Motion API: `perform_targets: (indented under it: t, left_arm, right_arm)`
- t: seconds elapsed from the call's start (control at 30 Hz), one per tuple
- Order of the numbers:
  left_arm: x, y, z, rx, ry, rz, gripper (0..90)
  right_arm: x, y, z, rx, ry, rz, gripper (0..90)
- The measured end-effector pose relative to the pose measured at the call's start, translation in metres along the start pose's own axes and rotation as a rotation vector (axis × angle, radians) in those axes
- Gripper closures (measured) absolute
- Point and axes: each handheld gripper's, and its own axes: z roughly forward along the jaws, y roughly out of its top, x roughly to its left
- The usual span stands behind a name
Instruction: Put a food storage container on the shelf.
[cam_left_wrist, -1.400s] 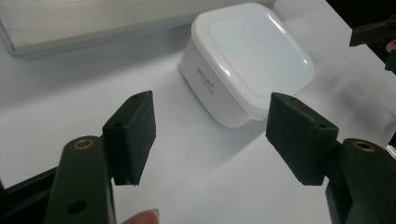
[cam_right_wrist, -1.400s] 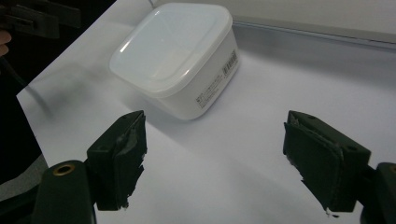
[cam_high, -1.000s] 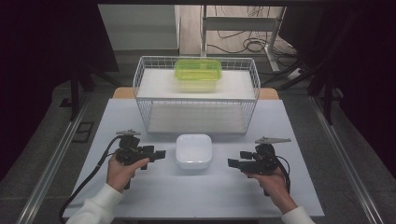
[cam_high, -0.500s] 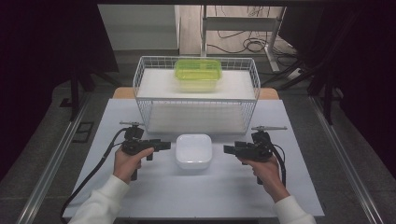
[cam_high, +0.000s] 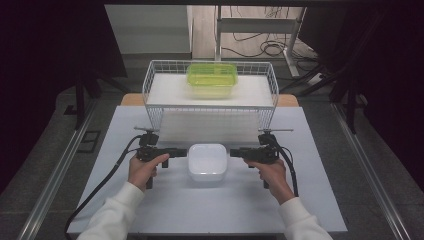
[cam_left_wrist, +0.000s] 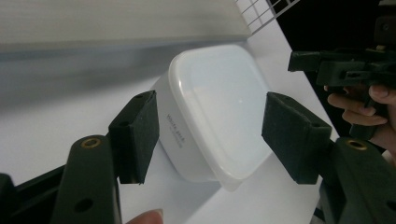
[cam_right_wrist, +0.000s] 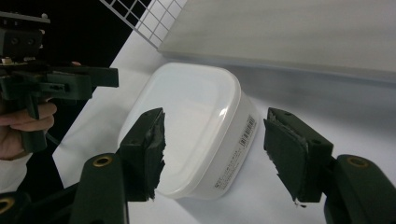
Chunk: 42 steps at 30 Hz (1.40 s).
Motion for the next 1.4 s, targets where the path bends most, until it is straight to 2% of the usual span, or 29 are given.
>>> perform_targets:
  t: [0.13, 0.33, 0.47, 0.63, 0.8, 0.97, 1.07, 1.17, 1.23, 1.4]
  left_arm:
    - [0.000, -0.003, 0.006, 0.015, -0.009, -0.006, 36.9]
    - [0.004, -0.006, 0.014, 0.052, 0.000, 0.003, 39.6]
    - [0.007, -0.007, 0.017, 0.056, -0.030, -0.024, 44.0]
    - [0.010, -0.007, 0.019, 0.064, -0.033, -0.030, 46.9]
    - [0.017, -0.008, 0.022, 0.070, -0.054, -0.066, 49.3]
    - [0.022, -0.009, 0.027, 0.078, -0.103, -0.101, 53.7]
    - [0.023, -0.012, 0.032, 0.093, -0.143, -0.123, 59.9]
    - [0.023, -0.012, 0.031, 0.083, -0.143, -0.135, 67.2]
    - [0.022, -0.012, 0.029, 0.083, -0.147, -0.137, 70.1]
    - [0.019, -0.012, 0.025, 0.067, -0.157, -0.141, 74.6]
  right_arm:
    - [-0.002, -0.002, 0.008, 0.023, 0.008, 0.000, 39.5]
    - [-0.004, -0.004, 0.014, 0.055, 0.029, -0.002, 43.5]
    - [-0.004, -0.006, 0.018, 0.072, 0.040, -0.001, 45.5]
    - [-0.007, -0.006, 0.023, 0.083, 0.054, 0.009, 49.5]
    - [-0.011, -0.007, 0.029, 0.093, 0.077, 0.036, 52.3]
    - [-0.013, -0.008, 0.034, 0.103, 0.089, 0.064, 58.7]
    - [-0.014, -0.010, 0.036, 0.114, 0.102, 0.086, 63.8]
    - [-0.019, -0.012, 0.036, 0.113, 0.142, 0.148, 67.1]
    - [-0.021, -0.013, 0.034, 0.116, 0.163, 0.168, 69.1]
    - [-0.021, -0.014, 0.028, 0.110, 0.191, 0.174, 74.0]
